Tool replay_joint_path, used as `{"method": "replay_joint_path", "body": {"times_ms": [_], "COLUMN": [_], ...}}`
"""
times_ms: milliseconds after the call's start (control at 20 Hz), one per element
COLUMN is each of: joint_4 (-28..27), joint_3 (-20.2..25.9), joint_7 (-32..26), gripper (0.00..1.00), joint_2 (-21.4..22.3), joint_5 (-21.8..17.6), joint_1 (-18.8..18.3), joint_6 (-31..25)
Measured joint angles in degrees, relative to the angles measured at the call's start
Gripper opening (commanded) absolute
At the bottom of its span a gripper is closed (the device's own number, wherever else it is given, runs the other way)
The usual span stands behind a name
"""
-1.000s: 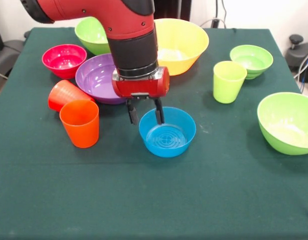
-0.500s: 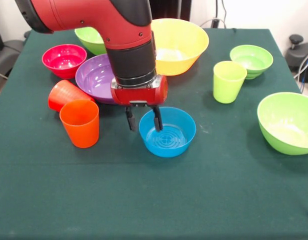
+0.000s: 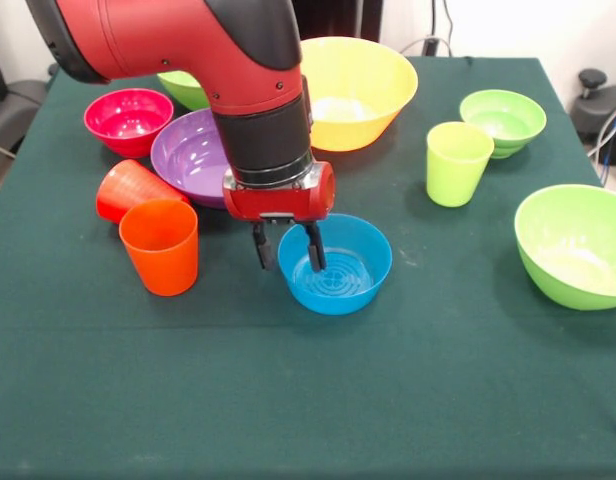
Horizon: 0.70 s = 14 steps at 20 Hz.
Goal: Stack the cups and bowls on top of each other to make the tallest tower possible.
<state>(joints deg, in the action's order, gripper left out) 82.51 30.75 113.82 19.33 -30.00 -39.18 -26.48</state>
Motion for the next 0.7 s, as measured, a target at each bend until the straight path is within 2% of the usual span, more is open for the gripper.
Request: {"method": "replay_joint_path", "body": {"times_ms": [700], "joint_4": [-1.5], "joint_3": [0.0], "joint_7": [0.0], "gripper": [1.00], "joint_2": [-1.3], "joint_5": [0.0], "joint_1": [0.0], "joint_6": [0.0]}}
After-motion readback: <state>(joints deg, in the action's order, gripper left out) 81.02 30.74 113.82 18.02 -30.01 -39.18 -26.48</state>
